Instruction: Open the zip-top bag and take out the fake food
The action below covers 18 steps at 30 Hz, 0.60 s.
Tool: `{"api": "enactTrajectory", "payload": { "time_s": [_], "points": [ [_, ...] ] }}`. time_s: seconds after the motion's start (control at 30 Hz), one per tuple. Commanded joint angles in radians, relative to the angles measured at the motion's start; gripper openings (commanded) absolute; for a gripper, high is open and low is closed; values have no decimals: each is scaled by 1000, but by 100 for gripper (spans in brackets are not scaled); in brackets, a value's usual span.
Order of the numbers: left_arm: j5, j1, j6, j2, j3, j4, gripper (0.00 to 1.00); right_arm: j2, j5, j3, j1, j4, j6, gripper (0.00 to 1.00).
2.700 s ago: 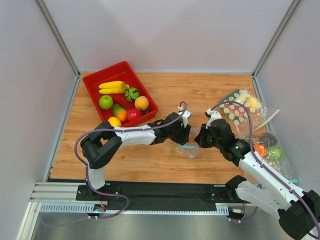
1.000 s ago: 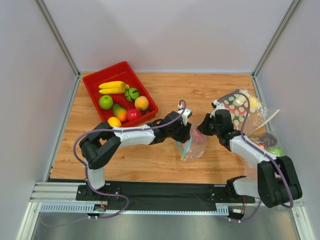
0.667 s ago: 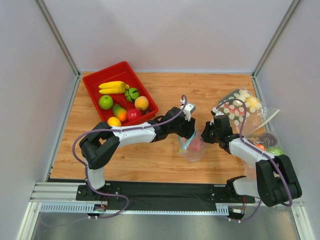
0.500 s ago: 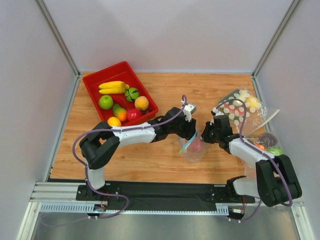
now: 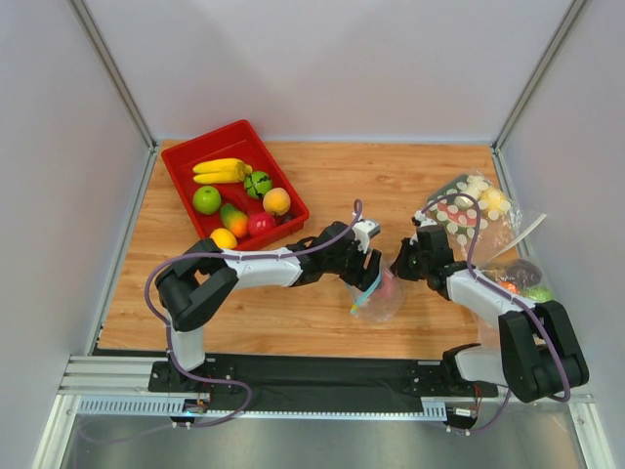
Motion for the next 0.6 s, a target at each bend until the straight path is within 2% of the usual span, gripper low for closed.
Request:
{"api": "enactTrajectory", "payload": {
  "time_s": [0.0, 0.13, 0.33, 0.57],
  "points": [
    [34, -5, -21, -15, 22, 67, 72, -7, 13, 1, -2, 3, 7, 2],
    [50, -11, -38, -2, 27, 91, 80, -11, 19, -8, -2, -2, 6, 1],
    [64, -13, -51, 35, 47, 102, 87, -8, 13, -11, -2, 3, 6, 1],
    [39, -19, -53, 81, 79, 82, 88, -21, 5, -15, -2, 0, 9, 0]
  ]
}}
